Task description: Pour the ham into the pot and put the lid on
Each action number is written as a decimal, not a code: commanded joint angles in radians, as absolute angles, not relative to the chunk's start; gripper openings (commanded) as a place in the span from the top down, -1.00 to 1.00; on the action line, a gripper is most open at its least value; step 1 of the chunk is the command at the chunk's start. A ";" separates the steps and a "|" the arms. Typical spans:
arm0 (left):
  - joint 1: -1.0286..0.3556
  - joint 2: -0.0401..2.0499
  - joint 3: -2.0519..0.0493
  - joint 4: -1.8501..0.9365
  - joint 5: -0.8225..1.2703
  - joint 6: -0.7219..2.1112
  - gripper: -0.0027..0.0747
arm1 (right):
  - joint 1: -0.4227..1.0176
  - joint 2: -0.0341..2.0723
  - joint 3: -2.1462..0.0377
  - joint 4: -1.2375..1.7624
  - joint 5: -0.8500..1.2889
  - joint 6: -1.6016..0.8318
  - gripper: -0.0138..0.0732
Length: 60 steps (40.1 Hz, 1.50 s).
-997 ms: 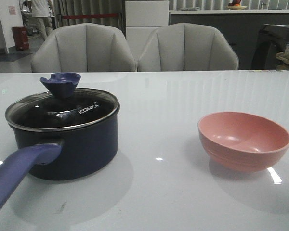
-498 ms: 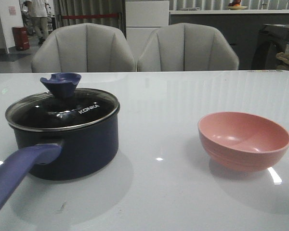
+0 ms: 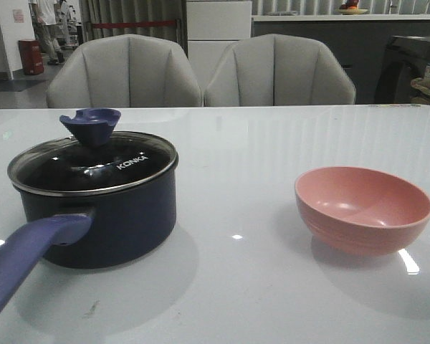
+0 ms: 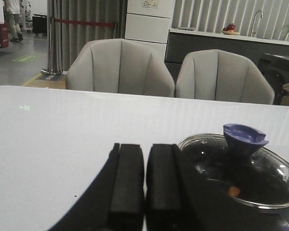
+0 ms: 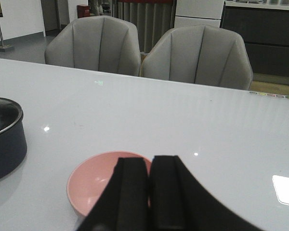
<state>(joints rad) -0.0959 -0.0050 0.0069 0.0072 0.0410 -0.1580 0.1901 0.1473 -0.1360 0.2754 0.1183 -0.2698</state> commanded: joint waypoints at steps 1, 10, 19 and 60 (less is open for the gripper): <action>-0.092 -0.029 0.037 0.008 -0.035 -0.180 0.64 | 0.189 0.156 -0.163 0.279 0.035 -0.277 0.33; -0.092 -0.027 0.037 0.000 -0.035 -0.180 0.64 | 0.189 0.156 -0.163 0.279 0.035 -0.277 0.33; -0.092 -0.027 0.037 0.000 -0.035 -0.180 0.64 | 0.189 0.156 -0.163 0.279 0.035 -0.277 0.33; -0.092 -0.027 0.037 0.000 -0.035 -0.180 0.64 | 0.054 0.002 0.036 -0.032 -0.068 0.068 0.33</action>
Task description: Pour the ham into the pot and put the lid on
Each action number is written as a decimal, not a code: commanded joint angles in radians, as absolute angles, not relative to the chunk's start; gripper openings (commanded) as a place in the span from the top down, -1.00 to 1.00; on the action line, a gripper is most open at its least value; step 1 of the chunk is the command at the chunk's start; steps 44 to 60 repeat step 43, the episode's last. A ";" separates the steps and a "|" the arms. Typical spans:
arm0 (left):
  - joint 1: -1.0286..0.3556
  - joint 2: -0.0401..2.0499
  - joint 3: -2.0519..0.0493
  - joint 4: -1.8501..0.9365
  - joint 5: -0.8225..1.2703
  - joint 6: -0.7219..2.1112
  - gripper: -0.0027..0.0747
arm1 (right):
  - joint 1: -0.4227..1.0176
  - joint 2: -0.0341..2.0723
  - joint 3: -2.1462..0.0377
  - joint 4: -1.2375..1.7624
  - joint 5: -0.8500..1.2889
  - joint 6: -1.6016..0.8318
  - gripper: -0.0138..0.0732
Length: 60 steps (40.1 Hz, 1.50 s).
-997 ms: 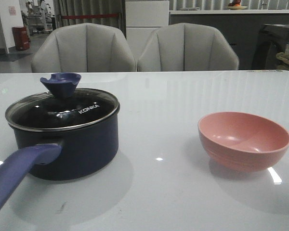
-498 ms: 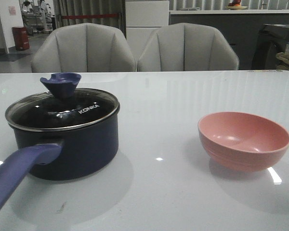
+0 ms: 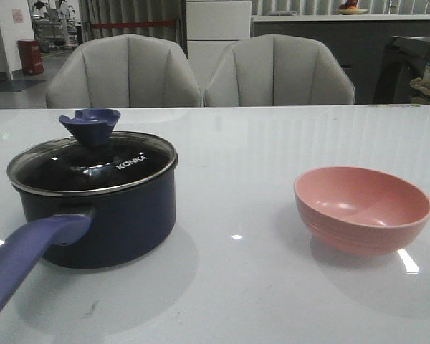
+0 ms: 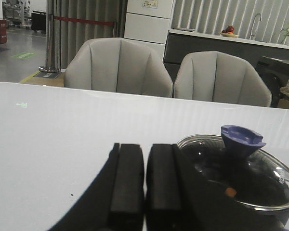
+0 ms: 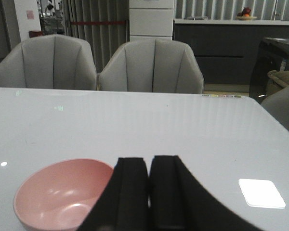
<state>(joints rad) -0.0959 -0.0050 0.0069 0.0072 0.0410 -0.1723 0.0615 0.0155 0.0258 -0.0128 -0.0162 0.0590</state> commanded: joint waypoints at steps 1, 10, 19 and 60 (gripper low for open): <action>-0.092 -0.027 0.037 0.000 -0.035 -0.180 0.64 | 0.054 -0.007 0.036 -0.032 -0.062 0.068 0.33; -0.092 -0.027 0.037 0.000 -0.035 -0.180 0.64 | 0.054 -0.029 0.036 -0.032 -0.054 0.068 0.33; -0.092 -0.027 0.037 0.000 -0.035 -0.180 0.64 | 0.054 -0.029 0.036 -0.032 -0.054 0.068 0.33; -0.092 -0.027 0.037 0.000 -0.035 -0.180 0.64 | 0.054 -0.029 0.036 -0.032 -0.054 0.068 0.33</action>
